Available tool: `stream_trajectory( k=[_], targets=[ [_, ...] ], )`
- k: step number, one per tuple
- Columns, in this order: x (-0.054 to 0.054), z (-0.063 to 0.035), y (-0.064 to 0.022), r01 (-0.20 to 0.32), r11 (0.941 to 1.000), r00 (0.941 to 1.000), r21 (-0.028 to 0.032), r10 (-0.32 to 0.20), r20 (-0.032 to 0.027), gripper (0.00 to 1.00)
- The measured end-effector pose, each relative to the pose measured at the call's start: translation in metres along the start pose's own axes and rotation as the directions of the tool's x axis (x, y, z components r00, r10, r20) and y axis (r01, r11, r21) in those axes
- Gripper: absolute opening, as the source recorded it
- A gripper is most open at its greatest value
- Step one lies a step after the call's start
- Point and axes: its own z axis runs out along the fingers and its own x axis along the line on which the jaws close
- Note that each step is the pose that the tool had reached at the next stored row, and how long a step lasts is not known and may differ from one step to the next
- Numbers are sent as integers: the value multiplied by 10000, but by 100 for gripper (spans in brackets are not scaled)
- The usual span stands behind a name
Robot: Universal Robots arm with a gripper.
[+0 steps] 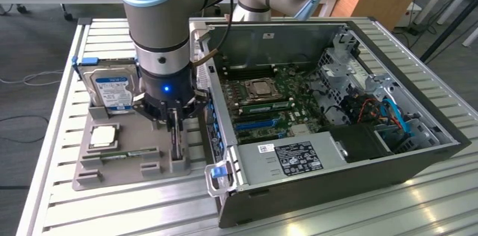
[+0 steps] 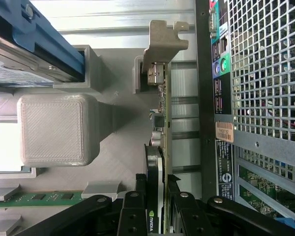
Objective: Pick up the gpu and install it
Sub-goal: 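Pick up the gpu and move the gpu toward the slot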
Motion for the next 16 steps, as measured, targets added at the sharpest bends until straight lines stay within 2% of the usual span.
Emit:
stream_trajectory(
  k=[6, 16],
  targets=[
    [-2, -53, 2, -1, 10000, 10000, 1, 1, 0, 27],
    [-9, -325, 8, 0, 10000, 10000, 0, 0, -1, 27]
  ],
)
